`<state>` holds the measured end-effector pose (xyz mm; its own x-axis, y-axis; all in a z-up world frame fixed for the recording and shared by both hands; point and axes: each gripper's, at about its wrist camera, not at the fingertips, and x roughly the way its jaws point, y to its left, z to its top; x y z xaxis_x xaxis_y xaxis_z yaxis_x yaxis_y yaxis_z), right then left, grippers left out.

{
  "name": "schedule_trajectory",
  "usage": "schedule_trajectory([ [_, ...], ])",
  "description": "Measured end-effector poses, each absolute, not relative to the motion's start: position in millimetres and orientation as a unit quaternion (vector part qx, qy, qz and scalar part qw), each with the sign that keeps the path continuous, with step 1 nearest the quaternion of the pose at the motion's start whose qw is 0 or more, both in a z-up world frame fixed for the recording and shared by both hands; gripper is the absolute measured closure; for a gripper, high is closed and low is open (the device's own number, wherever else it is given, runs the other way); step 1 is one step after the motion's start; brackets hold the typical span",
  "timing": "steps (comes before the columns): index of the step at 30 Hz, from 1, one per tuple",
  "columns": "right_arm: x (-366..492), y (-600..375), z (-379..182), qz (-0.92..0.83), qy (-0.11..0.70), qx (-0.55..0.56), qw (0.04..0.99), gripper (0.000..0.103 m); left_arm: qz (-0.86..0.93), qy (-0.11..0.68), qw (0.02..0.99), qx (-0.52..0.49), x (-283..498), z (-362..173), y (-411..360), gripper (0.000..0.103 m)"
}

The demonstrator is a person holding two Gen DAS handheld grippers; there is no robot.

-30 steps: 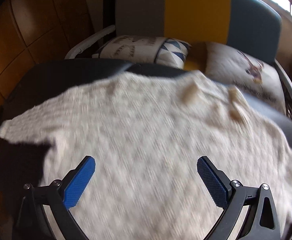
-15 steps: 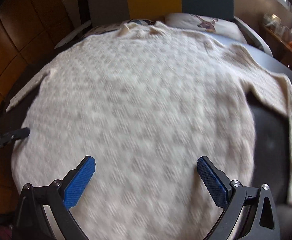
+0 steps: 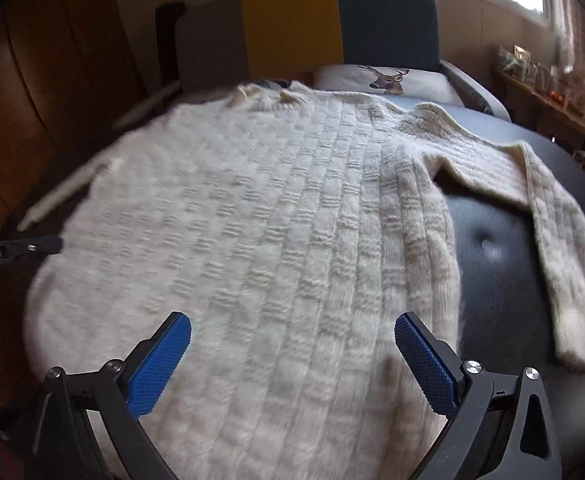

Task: Fold clothes
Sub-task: 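Grasp the sweater sleeve cuff with the right gripper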

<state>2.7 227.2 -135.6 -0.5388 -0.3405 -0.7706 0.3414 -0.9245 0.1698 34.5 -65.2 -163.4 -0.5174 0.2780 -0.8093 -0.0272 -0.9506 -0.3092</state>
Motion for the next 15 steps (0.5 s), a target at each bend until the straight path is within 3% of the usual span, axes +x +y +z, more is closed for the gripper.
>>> schedule_trajectory([
  [6,28,273,-141,-0.887,-0.055,0.431,0.154,0.000,0.843,-0.097,0.106,-0.518,11,-186,-29,0.087],
  [15,22,357,-109,-0.924,0.020,0.380,-0.021,0.000,0.842,-0.105,0.114,-0.516,-1,-183,-22,0.087],
])
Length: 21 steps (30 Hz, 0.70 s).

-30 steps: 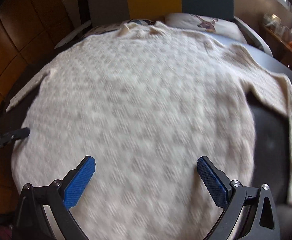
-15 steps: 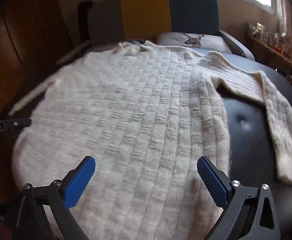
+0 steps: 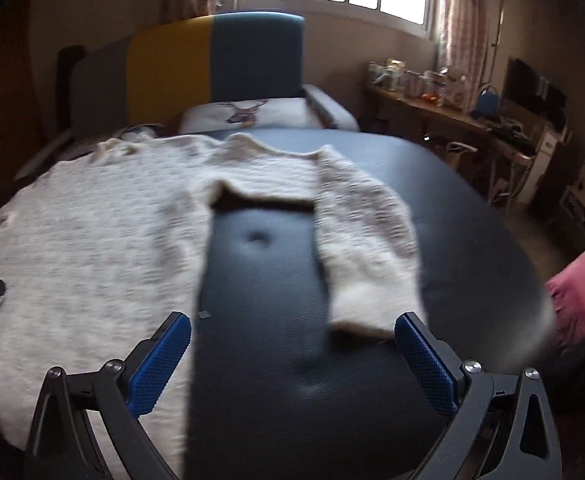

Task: Fold clothes
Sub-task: 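Grasp the sweater sleeve cuff with the right gripper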

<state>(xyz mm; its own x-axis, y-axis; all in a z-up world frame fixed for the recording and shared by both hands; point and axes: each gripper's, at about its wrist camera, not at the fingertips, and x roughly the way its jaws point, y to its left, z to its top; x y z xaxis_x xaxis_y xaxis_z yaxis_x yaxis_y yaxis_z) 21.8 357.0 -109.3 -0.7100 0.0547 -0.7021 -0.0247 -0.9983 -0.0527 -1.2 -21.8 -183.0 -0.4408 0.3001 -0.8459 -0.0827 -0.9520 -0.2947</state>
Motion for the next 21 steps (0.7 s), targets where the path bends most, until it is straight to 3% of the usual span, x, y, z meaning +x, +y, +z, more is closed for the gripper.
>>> schedule_trajectory([
  [4,0,386,-115,0.918,0.017,-0.395,0.009,0.004,0.844,-0.103,0.123,-0.512,-22,-185,-6,0.087],
  [9,-27,401,-127,0.912,0.023,-0.410,0.004,0.033,0.847,-0.083,0.168,-0.497,-36,-176,27,0.086],
  [11,-39,406,-139,0.901,0.025,-0.432,-0.003,0.051,0.848,-0.070,0.180,-0.494,-44,-175,44,0.086],
  [18,-54,399,-156,0.889,-0.044,-0.456,-0.008,0.051,0.829,-0.057,0.215,-0.513,-67,-192,85,0.085],
  [21,-55,395,-155,0.886,-0.061,-0.459,-0.007,0.057,0.828,-0.062,0.215,-0.514,-66,-198,86,0.085],
])
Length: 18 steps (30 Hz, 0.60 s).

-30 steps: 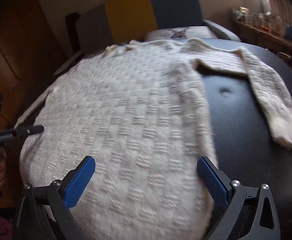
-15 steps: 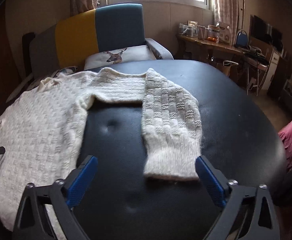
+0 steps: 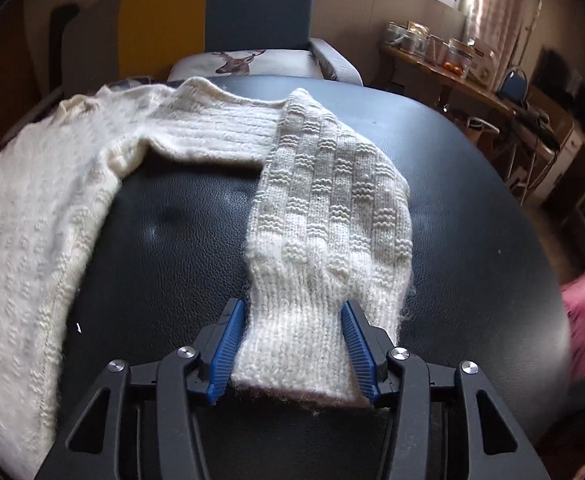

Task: Fold clothes
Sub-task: 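Grasp the sweater sleeve cuff with the right gripper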

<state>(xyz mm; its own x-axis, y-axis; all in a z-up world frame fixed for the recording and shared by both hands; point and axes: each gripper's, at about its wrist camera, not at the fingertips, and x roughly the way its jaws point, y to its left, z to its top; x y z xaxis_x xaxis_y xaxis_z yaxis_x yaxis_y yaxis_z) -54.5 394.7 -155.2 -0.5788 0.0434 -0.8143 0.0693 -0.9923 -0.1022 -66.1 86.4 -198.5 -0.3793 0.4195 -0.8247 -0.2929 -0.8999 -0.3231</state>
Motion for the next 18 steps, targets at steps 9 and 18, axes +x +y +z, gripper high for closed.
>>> schedule_trajectory([
  [9,-51,429,-113,-0.898,-0.034,0.438,0.002,0.088,0.826,-0.064,0.228,-0.512,-65,-199,84,0.085],
  [18,-61,511,-57,-0.909,-0.198,0.366,-0.009,0.088,0.817,-0.064,0.240,-0.520,-67,-198,80,0.085],
])
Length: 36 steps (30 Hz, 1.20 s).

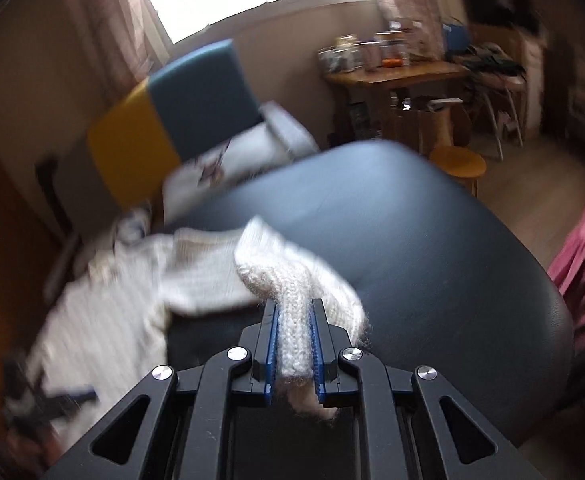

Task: Fold clothes
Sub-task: 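Grasp the sweater sleeve cuff with the right gripper, then lay the held sleeve across the sweater body and open the right gripper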

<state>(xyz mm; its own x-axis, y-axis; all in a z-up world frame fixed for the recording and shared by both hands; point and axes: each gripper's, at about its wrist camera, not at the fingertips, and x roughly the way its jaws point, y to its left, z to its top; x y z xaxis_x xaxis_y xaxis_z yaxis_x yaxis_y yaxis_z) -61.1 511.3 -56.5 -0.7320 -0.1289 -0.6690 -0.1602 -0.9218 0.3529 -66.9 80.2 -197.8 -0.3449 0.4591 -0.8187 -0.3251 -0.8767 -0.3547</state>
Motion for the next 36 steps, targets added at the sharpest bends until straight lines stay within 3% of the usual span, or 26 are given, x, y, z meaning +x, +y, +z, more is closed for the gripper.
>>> schedule_trajectory([
  [6,-113,595,-86,0.879,0.261,-0.389,0.092,0.088,0.814,-0.056,0.244,-0.524,-67,-197,81,0.085],
  [11,-130,637,-108,0.859,0.304,-0.390,0.133,0.080,0.806,-0.061,0.242,-0.537,-71,-195,80,0.085],
  [20,-130,562,-73,0.901,0.167,-0.398,0.046,0.062,0.827,-0.045,0.269,-0.491,-123,-150,110,0.085],
  [28,-180,516,-130,0.868,0.066,-0.487,0.068,0.062,0.850,-0.021,0.269,-0.452,-206,-128,156,0.085],
  [36,-175,539,-144,0.850,0.037,-0.518,0.093,0.061,0.833,0.028,0.282,-0.475,-277,-163,206,0.085],
])
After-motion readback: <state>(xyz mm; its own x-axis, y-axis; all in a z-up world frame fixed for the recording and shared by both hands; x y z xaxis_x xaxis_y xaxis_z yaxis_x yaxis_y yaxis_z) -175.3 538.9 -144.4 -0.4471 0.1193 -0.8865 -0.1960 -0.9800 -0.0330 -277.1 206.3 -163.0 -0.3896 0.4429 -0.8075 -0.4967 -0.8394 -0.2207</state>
